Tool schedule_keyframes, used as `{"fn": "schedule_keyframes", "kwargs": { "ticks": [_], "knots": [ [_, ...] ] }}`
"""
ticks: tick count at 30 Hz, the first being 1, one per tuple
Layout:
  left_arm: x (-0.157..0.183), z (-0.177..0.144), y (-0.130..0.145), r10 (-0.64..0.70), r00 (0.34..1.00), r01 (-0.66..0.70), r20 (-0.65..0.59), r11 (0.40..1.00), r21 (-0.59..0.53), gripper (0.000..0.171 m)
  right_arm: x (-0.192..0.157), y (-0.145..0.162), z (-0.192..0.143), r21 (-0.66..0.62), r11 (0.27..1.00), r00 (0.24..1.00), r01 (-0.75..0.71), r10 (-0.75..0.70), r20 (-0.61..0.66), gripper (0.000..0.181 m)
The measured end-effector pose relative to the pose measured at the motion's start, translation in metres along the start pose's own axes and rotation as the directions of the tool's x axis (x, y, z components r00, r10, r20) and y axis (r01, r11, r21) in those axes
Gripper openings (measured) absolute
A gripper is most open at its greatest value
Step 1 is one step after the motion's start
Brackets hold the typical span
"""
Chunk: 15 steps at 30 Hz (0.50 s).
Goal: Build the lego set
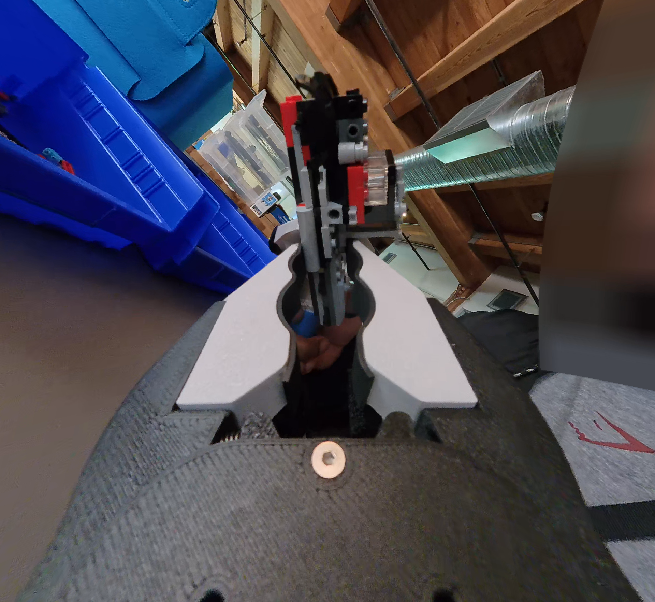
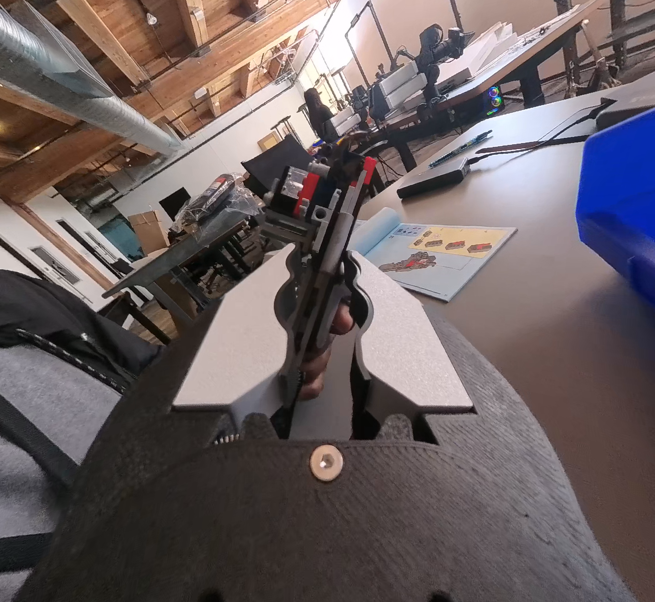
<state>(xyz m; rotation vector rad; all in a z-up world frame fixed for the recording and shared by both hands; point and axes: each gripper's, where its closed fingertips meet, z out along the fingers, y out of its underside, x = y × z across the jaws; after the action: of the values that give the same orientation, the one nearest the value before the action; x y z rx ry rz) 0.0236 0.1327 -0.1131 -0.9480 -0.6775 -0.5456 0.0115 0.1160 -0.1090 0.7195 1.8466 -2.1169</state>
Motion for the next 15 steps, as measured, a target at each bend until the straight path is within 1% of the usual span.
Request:
{"fn": "schedule_keyframes", "kwargs": {
  "ticks": [6,11,15],
  "knots": [
    [-0.006,-0.002,-0.004,-0.027,0.999,0.027,0.024,0.999,0.027,0.024,0.007,0.002,0.0,0.037,0.995,0.996,-0.092,0.091,0.023,0.023],
    [-0.016,-0.006,-0.004,-0.048,0.997,0.047,0.068,0.999,0.024,0.023,0.014,0.007,0.001,0.031,0.991,0.992,-0.128,0.127,0.02,0.024],
    [-0.019,-0.008,-0.003,-0.067,0.995,0.066,0.077,0.998,0.022,0.023,0.017,0.01,0.002,0.03,0.99,0.99,-0.141,0.141,0.015,0.024]
  ]
}}
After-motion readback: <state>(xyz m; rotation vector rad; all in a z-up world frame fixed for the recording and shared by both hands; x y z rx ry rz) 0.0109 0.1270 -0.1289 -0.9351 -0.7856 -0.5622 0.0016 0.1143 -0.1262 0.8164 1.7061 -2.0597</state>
